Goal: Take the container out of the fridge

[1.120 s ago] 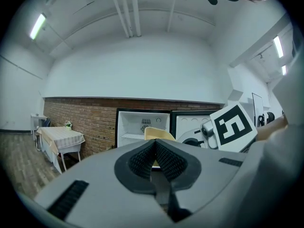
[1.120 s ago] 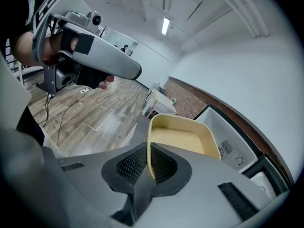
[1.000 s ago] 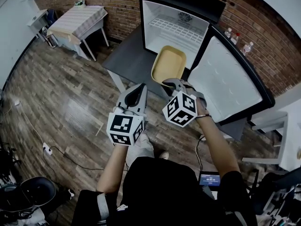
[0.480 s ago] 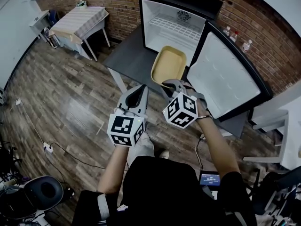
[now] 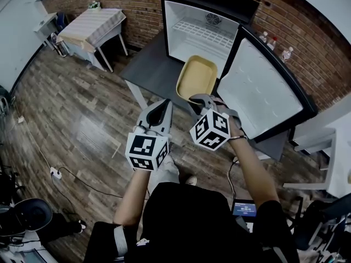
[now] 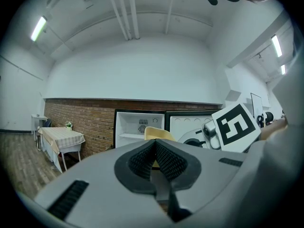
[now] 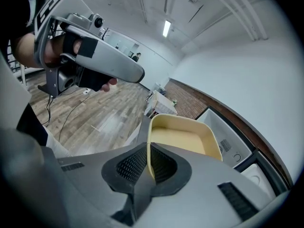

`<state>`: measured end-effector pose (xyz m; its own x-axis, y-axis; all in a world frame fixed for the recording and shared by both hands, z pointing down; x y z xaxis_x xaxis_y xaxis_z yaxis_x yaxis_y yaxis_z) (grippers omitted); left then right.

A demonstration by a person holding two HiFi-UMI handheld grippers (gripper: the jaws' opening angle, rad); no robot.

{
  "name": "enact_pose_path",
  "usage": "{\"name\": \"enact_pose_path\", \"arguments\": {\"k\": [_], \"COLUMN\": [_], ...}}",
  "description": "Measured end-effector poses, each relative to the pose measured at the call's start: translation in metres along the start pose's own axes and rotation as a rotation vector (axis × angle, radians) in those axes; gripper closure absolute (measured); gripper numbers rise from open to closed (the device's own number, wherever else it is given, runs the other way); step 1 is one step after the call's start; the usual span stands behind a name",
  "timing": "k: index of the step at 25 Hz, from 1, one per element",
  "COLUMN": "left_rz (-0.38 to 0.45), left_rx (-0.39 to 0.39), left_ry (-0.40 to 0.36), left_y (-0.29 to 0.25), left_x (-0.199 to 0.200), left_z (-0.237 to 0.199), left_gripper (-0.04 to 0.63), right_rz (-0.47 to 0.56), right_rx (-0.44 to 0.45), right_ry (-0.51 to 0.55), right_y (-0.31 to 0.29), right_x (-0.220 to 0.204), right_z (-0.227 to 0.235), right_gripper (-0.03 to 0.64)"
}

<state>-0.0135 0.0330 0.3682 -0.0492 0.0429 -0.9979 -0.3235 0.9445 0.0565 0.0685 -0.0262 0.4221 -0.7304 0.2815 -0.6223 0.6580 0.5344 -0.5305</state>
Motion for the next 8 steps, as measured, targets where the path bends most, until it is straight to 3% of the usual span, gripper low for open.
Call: {"name": "enact_pose_path", "arguments": {"k": [8], "left_rz": [-0.011], "left_rx": [0.007], "left_ry": [-0.003], "left_y": [-0.0053], "left_x": [-0.0051], "left_z": [-0.0006], "left_gripper": [0.581], "right_rz": [-0.008], "right_rx": [0.011], "right_ry": [0.005], "right_y": [-0.0013], "right_x": [-0.0079], "right_z": [0.0013], "right_gripper": [0.565]}}
Point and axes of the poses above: the fingertips, and each gripper's own axes: y backward along the fingers, z to its right, x out of its top, the point moved 4 cm from there along y, backward along the fingers, and after that the axes turned 6 degrees about z, right-handed, at the moved point
